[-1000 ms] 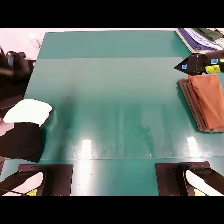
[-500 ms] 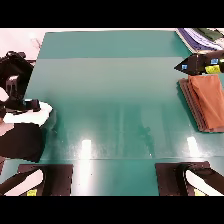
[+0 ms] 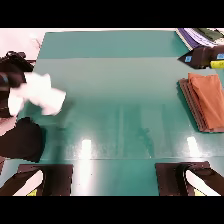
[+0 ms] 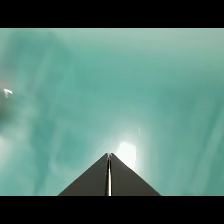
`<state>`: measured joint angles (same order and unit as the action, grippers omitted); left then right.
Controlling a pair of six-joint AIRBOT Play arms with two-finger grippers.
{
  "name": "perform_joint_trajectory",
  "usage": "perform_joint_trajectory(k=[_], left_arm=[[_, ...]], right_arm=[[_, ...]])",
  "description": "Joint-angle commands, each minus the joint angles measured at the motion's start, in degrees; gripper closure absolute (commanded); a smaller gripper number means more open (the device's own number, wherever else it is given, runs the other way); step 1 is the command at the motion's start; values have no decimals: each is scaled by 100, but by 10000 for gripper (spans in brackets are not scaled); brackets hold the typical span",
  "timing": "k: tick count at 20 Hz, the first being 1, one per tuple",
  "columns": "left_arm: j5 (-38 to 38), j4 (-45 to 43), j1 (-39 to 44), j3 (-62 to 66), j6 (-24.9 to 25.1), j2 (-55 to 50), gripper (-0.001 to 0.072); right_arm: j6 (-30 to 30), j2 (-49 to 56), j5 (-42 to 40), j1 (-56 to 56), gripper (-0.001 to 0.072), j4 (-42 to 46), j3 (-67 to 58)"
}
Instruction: Fold the shirts.
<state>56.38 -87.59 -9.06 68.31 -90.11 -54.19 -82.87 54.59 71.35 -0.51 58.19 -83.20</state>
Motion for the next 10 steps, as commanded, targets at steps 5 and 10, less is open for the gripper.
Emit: perform_joint_trajectory(k=[5,10], left_arm=[[146,125,2721,1878,-85,382,685],[188,127,4769,1878,-240,-931,682]], right_arm=[[-87,74,-332,-4,693,-162,-960],[-87,793,221,-4,693,-162,-2131]])
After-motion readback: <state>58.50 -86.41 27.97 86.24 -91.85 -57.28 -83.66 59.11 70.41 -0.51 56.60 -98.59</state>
